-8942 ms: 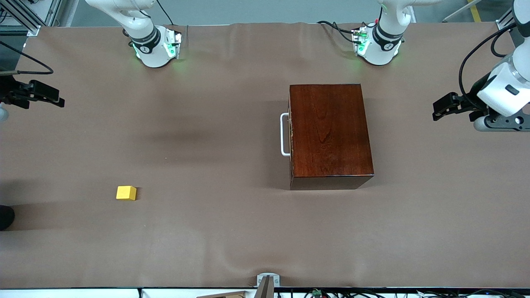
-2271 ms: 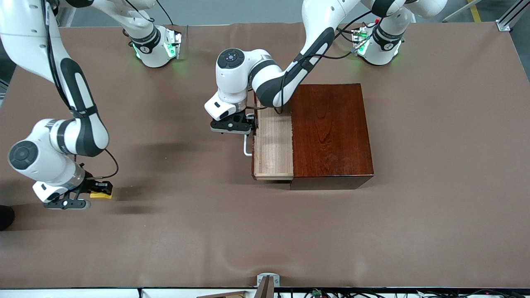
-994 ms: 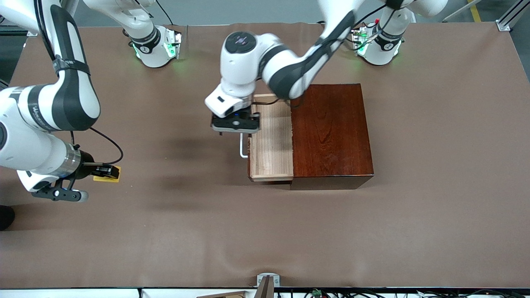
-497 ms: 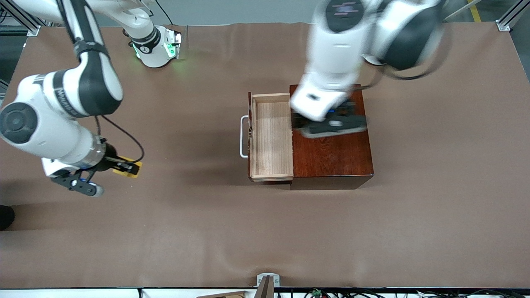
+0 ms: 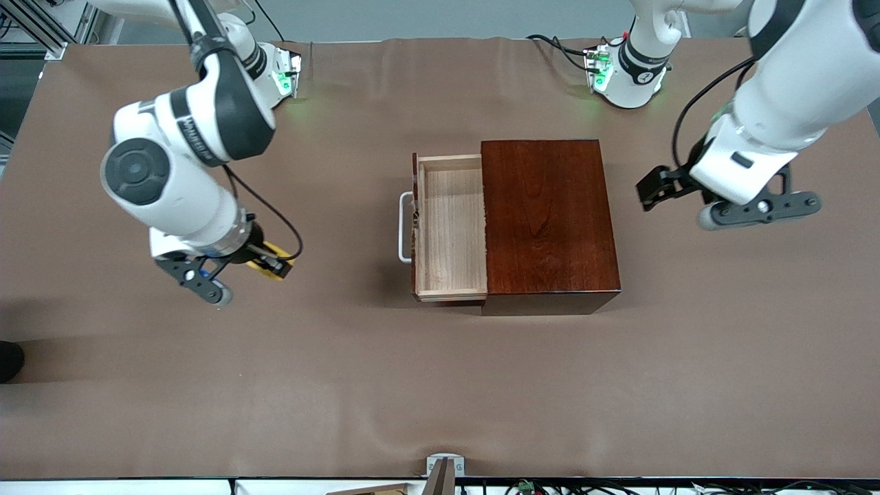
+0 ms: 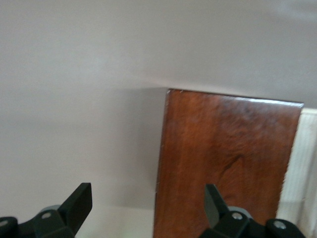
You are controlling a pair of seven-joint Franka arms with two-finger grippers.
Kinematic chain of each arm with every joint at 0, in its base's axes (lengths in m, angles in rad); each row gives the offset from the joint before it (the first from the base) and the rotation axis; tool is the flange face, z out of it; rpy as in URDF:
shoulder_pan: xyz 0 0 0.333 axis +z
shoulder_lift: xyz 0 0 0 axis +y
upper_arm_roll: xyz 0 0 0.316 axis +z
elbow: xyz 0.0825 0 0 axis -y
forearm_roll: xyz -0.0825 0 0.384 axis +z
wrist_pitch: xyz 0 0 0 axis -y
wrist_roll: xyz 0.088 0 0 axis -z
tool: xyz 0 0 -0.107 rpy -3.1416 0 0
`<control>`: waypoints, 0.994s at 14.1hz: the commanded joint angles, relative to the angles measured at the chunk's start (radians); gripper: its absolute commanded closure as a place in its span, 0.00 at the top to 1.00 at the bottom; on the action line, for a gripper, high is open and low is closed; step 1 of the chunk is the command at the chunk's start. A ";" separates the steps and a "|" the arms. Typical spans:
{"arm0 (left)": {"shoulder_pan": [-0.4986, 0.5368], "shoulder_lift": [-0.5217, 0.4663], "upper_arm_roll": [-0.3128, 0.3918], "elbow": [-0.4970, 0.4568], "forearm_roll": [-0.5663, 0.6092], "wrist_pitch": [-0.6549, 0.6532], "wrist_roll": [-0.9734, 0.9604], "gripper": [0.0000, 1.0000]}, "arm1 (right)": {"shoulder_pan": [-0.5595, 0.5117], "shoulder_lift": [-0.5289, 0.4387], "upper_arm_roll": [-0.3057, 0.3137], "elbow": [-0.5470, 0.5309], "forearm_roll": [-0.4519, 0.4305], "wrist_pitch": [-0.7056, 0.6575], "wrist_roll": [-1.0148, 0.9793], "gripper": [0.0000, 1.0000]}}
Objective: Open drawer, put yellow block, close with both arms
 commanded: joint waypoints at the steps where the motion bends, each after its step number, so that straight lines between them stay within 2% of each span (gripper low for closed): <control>1: 0.073 -0.062 -0.011 -0.104 -0.023 0.043 0.094 1.00 | 0.075 -0.010 -0.010 0.003 -0.011 -0.006 0.136 0.00; 6: 0.131 -0.073 -0.008 -0.141 -0.036 0.092 0.298 1.00 | 0.156 0.004 -0.010 0.007 -0.025 -0.003 0.315 0.00; 14: 0.140 -0.064 -0.010 -0.129 -0.032 0.097 0.289 1.00 | 0.293 0.076 -0.010 0.044 -0.046 0.019 0.648 0.00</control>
